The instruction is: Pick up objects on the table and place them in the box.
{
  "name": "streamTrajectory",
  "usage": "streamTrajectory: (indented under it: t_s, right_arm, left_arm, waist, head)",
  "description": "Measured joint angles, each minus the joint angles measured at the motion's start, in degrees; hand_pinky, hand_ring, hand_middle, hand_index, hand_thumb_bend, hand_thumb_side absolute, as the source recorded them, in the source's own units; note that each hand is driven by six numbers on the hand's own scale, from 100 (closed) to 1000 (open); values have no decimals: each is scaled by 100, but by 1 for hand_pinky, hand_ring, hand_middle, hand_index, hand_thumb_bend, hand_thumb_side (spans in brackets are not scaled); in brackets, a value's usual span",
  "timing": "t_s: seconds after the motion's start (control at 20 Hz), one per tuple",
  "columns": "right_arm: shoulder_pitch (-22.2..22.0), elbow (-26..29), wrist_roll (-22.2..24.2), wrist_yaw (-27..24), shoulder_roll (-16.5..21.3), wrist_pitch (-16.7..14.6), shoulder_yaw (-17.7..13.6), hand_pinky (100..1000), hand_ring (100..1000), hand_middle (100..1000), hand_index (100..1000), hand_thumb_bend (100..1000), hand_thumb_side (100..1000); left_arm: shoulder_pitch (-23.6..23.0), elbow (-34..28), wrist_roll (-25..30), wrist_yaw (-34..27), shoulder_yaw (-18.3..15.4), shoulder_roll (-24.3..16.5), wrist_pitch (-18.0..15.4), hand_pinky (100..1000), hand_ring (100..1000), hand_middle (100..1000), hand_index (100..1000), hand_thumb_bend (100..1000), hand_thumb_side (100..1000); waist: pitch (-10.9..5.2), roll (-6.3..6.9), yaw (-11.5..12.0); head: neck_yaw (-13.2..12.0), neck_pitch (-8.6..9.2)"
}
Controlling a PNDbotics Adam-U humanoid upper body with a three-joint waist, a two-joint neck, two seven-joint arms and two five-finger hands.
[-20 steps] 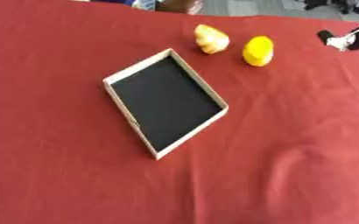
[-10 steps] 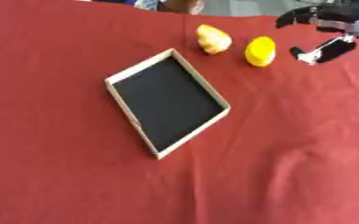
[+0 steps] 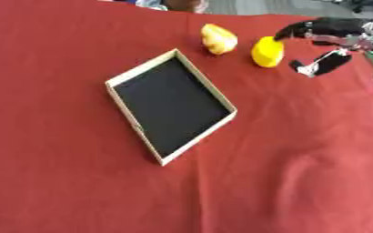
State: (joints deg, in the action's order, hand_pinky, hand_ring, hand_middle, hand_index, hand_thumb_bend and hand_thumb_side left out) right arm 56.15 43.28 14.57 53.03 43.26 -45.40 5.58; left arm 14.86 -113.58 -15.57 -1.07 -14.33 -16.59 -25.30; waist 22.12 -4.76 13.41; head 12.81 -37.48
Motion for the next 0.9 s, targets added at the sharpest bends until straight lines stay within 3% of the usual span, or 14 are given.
streamTrajectory:
  t_s: [0.4, 0.9]
  right_arm:
    - [25, -53, -326, 18, -76, 127, -130, 931, 960, 920, 964, 100, 228]
    - [-164, 701, -224, -1069, -8, 402, -290, 932, 957, 921, 963, 100, 177]
  left_arm:
    - [23, 0, 22, -6, 1, 3, -1, 848, 713, 811, 901, 113, 671]
    - [23, 0, 64, -8, 1, 5, 12, 849, 714, 810, 899, 105, 677]
  waist:
    - [46, 2, 1]
    - [79, 5, 1]
  head:
    - [43, 23]
    - [43, 30]
